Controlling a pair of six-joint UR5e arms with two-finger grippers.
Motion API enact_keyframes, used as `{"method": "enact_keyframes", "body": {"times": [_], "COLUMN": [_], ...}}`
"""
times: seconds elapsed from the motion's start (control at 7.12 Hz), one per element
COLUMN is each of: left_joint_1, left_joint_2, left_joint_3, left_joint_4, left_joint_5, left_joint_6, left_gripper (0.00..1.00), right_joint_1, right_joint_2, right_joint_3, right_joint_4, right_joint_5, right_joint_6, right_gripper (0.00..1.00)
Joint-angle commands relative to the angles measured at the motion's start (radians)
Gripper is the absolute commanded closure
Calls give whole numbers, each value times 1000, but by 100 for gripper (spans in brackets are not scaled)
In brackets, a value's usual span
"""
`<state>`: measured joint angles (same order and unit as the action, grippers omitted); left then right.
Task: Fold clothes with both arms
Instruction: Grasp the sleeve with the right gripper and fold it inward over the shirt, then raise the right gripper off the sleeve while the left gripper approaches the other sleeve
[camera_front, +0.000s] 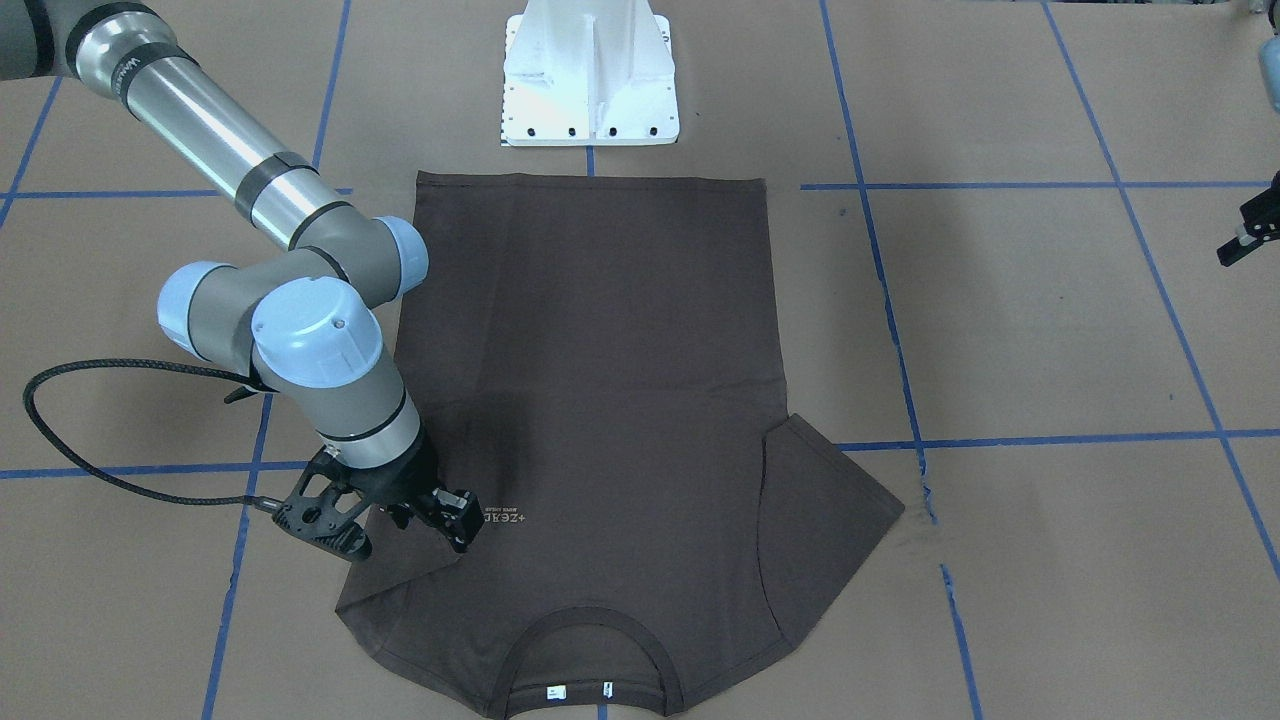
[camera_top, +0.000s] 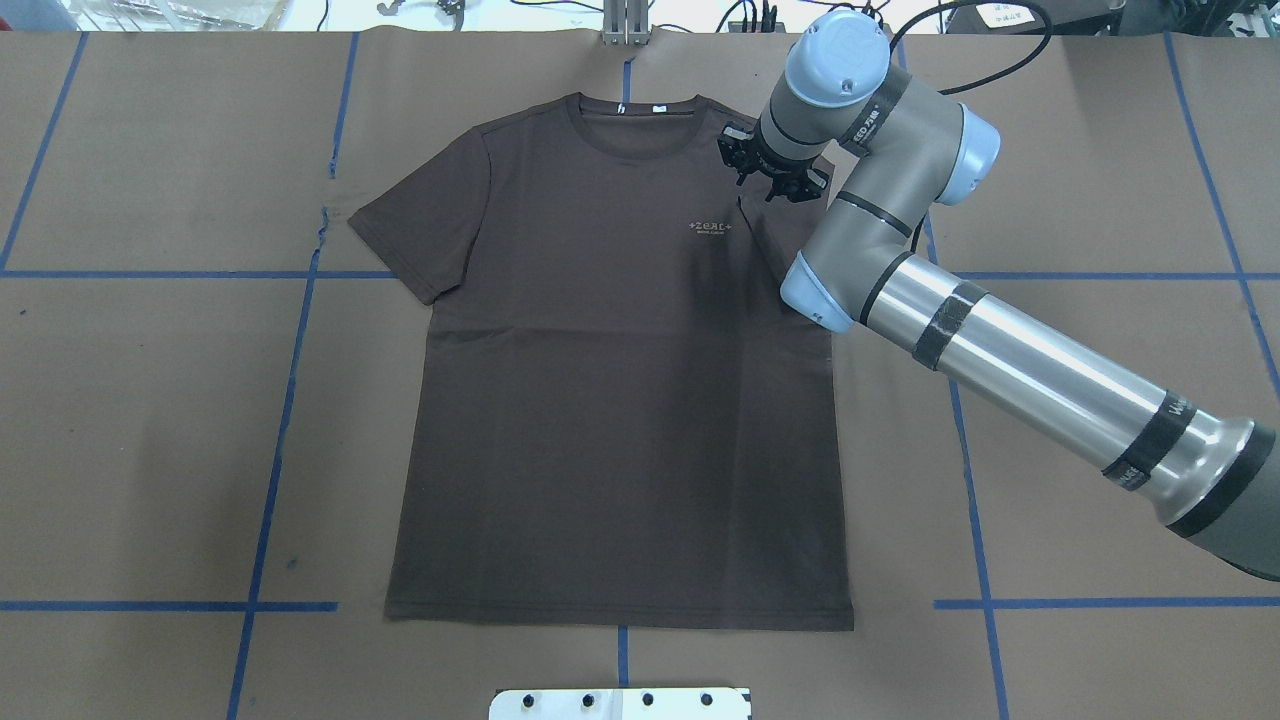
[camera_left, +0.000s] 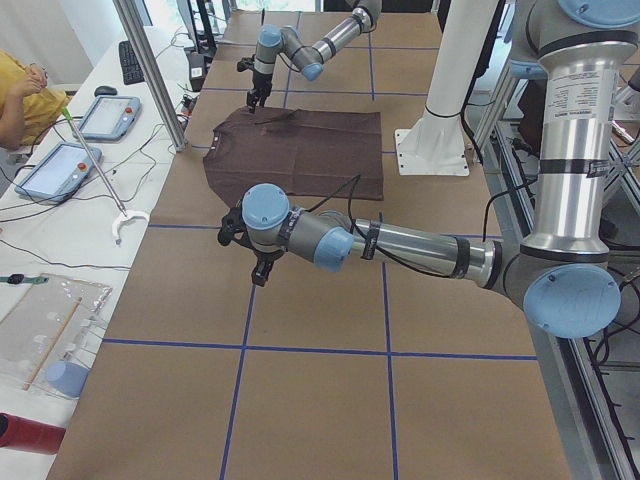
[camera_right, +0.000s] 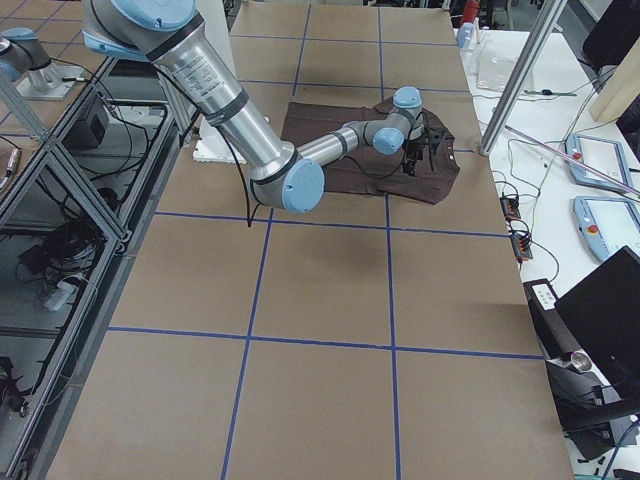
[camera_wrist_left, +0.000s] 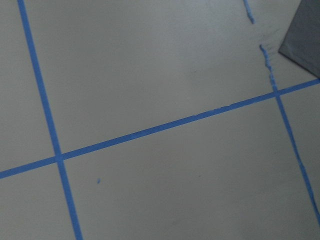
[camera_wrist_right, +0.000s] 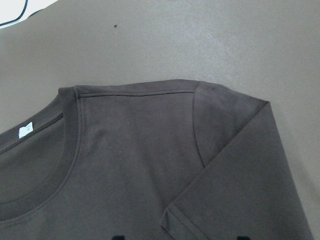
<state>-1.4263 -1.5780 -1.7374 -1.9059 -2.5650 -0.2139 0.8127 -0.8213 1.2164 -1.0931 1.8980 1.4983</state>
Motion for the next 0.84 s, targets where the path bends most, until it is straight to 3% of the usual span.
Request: {"method": "enact_keyframes", "body": {"times": [0.0, 0.28, 0.42, 0.56, 0.7], "left_joint_1": [75, 243, 251, 304, 423], "left_joint_2": [-55, -242, -305, -341, -402], "left_joint_3": [16, 117, 133, 137, 192], "left_joint_4": [-160, -168, -171, -167, -189], "left_joint_5": [-14, 14, 17, 114, 322], "left_joint_6": [-299, -562, -679, -735, -804], "left_gripper": [0, 0, 0, 0, 0], "right_joint_1": [17, 26, 28, 28, 42], "right_joint_2": [-181, -309, -367, -430, -476], "right_joint_3": [249, 440, 500, 584, 633], "right_joint_4": [5, 2, 4, 4, 4], "right_joint_5": [42, 55, 50, 44, 43], "right_joint_6": [-21, -12, -12, -12, -13], "right_gripper": [0, 0, 0, 0, 0]}}
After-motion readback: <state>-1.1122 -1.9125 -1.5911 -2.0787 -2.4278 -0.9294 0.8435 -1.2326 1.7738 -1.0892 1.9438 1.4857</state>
